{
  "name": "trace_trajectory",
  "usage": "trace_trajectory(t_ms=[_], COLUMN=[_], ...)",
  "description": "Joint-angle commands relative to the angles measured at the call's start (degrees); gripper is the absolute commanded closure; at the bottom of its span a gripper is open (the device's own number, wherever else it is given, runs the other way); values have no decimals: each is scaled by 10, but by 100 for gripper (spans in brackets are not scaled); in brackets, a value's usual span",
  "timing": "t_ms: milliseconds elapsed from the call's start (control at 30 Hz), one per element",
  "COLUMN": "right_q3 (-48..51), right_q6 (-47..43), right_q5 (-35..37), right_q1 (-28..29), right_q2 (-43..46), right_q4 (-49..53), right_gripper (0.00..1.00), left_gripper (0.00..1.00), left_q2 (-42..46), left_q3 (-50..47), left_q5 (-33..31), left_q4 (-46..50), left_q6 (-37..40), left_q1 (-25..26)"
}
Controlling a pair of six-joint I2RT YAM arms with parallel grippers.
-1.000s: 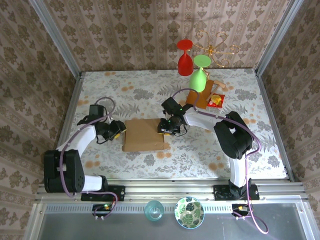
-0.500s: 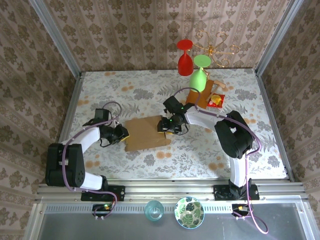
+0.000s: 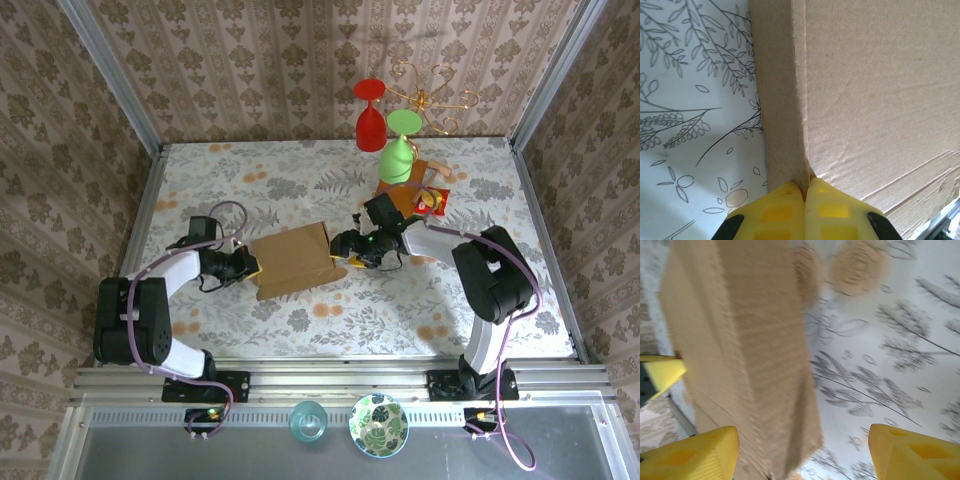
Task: Fold the paper box
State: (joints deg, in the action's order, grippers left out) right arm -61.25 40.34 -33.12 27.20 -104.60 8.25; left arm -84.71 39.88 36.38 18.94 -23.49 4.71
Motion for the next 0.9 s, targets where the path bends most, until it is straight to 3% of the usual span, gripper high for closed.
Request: trace_trajectory(t_ms=[0, 400, 667, 700, 767, 867], right_q3=[-6, 3, 12, 15, 27, 34], right_q6=[17, 101, 192, 205, 238, 299], right_q5=[-73, -145, -143, -140, -124, -101], right_q1=[1, 9, 27, 27, 26, 26], right_q2=[-24, -79, -100, -96, -80, -55], right_q4=[-67, -197, -292, -300, -308, -298], right_gripper=[29, 27, 39, 41, 46, 56], left_gripper=[100, 100, 100, 98, 82, 69], left_q2=[-27, -41, -31, -23, 13, 85], left_q3=[-20, -27, -16, -14, -9, -5], left_q5=[1, 58, 71, 67, 55, 28], left_q4=[27, 3, -13, -15, -25, -56], left_q6=[46, 54, 31, 21, -10, -50], left_q1=[-10, -38, -44, -46, -52, -57])
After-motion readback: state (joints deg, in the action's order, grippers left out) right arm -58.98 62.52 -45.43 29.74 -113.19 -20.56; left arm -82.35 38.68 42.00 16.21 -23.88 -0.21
